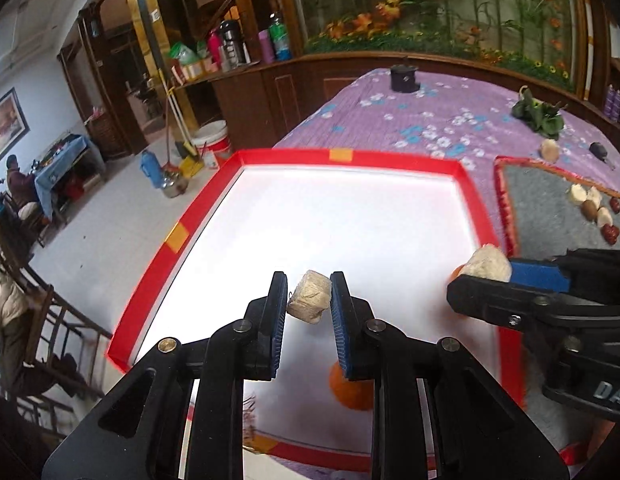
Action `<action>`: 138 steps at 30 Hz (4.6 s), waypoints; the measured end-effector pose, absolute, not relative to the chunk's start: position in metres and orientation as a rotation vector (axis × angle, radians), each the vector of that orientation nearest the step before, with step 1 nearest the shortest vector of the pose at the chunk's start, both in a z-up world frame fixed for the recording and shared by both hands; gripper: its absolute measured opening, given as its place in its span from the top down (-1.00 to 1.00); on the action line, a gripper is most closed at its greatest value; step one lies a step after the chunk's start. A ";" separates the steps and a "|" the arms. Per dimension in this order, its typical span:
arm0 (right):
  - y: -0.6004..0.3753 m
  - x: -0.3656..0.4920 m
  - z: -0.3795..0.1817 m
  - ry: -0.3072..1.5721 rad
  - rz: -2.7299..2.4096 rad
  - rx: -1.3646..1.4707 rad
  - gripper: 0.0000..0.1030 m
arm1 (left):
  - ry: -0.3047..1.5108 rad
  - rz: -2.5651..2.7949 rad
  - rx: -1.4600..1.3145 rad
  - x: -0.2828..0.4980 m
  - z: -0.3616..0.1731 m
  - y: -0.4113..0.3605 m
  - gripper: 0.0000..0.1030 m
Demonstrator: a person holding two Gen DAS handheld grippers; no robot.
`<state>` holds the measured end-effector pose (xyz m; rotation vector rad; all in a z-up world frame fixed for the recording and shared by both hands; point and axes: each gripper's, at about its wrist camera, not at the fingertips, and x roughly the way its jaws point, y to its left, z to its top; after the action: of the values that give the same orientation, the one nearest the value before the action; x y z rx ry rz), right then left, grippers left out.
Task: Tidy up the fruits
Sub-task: 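Carry both pieces over the white tray and open both grippers, then grasp a brown round nut with the right gripper while the left gripper grasps a red date, then carry the nut and date over the white tray and open both grippers, then move both open grippers back toward the items on the grey mat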
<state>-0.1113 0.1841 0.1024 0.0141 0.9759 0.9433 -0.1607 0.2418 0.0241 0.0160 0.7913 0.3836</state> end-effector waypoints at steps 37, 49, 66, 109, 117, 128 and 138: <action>-0.170 -0.074 0.090 0.956 0.195 0.118 0.13 | 0.827 -0.107 0.172 -0.079 0.044 0.046 -0.31; -0.186 -0.063 0.077 0.926 0.147 0.174 0.59 | 0.885 -0.235 0.170 -0.046 0.030 -0.035 -0.30; -0.181 -0.063 0.079 0.927 0.204 0.217 0.59 | 0.918 -0.293 0.090 -0.028 0.004 -0.025 0.67; 0.161 -0.102 0.083 0.884 0.892 0.120 0.60 | 0.718 0.352 -0.013 -0.156 0.025 0.241 0.66; 0.136 -0.086 0.084 0.920 0.948 0.288 0.32 | 0.722 0.426 -0.070 -0.167 0.024 0.263 -0.06; 0.163 -0.102 0.085 1.000 1.034 0.260 0.18 | 0.710 0.463 -0.055 -0.183 0.025 0.274 -0.06; 0.125 -0.090 0.090 0.993 1.020 0.370 0.17 | 0.684 0.433 -0.041 -0.189 0.038 0.257 -0.09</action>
<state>-0.0900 0.1246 0.0899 0.3700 0.9933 1.0204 -0.1888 0.2568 0.0383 -0.0406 0.6841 0.4330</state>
